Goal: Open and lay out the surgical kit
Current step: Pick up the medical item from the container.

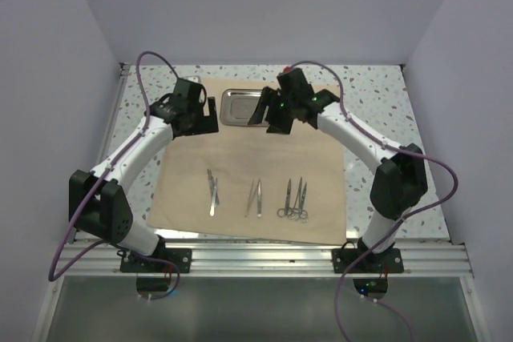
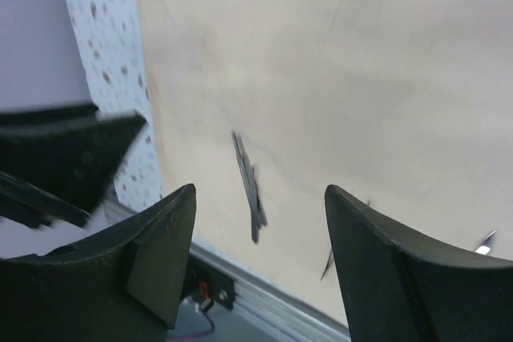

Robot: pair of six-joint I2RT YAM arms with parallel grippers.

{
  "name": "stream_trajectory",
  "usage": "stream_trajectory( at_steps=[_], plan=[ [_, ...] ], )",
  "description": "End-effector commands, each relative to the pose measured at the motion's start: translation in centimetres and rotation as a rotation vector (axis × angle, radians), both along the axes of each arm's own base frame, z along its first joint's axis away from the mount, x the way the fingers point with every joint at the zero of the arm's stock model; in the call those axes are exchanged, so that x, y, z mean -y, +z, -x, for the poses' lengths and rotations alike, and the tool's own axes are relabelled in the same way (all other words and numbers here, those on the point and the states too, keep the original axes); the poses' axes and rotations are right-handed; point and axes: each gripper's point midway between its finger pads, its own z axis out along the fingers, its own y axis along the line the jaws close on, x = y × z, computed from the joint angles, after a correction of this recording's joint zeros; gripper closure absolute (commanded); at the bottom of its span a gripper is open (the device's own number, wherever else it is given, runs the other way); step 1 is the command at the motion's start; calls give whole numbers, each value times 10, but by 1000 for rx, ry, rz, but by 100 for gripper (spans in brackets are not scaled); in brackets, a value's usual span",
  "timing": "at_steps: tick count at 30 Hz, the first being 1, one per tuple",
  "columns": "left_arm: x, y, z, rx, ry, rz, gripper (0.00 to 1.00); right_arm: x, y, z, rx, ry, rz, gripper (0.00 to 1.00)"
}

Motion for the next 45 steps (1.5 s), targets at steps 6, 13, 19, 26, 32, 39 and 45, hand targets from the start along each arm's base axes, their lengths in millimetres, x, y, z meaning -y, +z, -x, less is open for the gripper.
stream_trajectory(
  at_steps=[6, 13, 19, 26, 32, 39, 45],
  plan=[
    [-4, 0, -4, 29, -26, -4, 4, 78, 32, -149, 190, -130, 287, 34],
    [-1, -6, -6, 11, -37, 13, 4, 95, -10, -209, 194, -191, 378, 37],
    [4, -16, -11, -7, -41, 25, 5, 92, -49, -217, 155, -178, 399, 39],
    [5, -30, -12, -38, -45, 21, 5, 90, -81, -217, 109, -162, 417, 40],
    [4, -36, -9, -49, -44, 27, 5, 80, -103, -217, 82, -140, 405, 43],
    [1, -46, -6, -71, -46, 25, 5, 62, -96, -221, 125, -131, 384, 44],
    [-2, -48, -9, -71, -41, 26, 5, 58, -105, -221, 126, -134, 401, 45]
  ],
)
